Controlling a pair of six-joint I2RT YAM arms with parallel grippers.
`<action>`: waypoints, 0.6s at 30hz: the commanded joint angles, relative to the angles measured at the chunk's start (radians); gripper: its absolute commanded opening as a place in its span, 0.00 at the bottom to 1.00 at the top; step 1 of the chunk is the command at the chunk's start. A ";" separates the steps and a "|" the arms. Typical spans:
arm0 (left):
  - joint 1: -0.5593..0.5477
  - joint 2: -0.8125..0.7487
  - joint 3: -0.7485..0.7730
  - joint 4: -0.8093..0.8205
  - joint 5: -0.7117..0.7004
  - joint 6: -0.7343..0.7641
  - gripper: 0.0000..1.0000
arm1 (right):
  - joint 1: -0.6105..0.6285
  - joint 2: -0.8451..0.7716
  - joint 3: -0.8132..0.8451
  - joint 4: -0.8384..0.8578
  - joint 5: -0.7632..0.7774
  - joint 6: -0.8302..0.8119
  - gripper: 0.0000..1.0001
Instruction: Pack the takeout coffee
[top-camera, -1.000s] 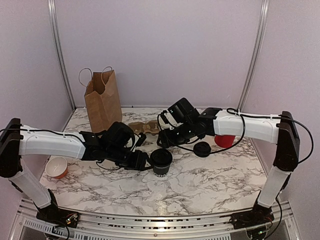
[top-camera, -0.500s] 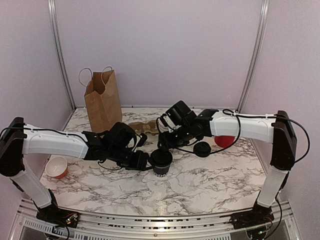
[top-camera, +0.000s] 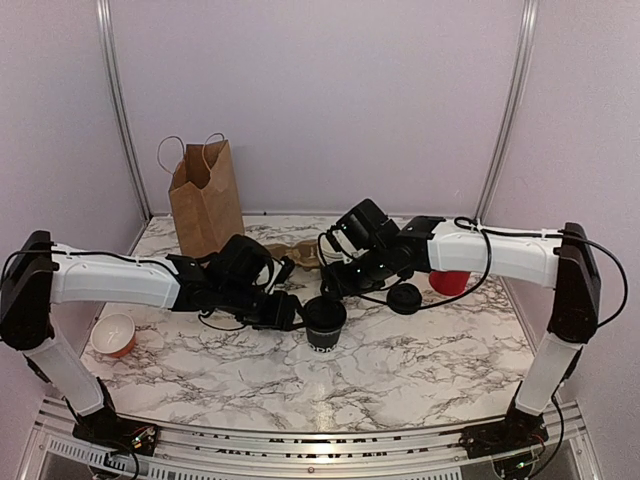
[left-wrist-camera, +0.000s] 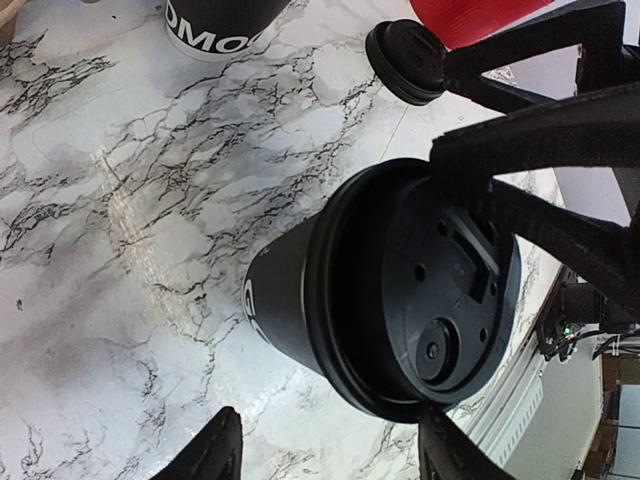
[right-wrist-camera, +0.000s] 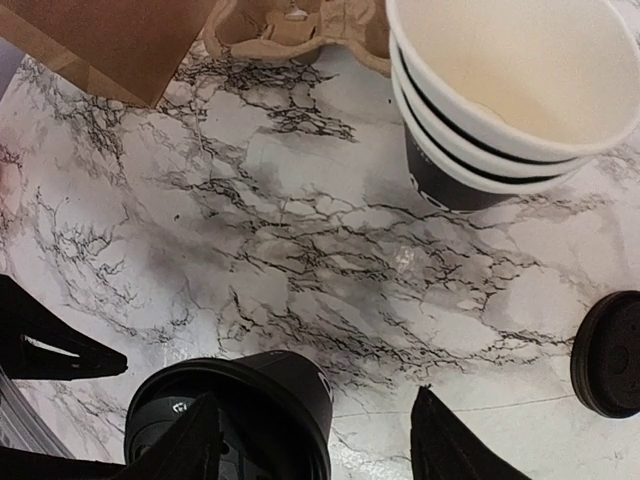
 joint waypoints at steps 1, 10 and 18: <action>0.012 0.026 0.040 -0.016 0.017 0.025 0.60 | -0.004 -0.055 -0.013 -0.026 0.020 0.018 0.63; 0.030 0.040 0.061 -0.030 0.018 0.040 0.60 | -0.004 -0.096 -0.046 -0.033 0.021 0.032 0.63; 0.047 0.050 0.080 -0.043 0.018 0.056 0.60 | -0.002 -0.135 -0.073 -0.039 0.019 0.046 0.63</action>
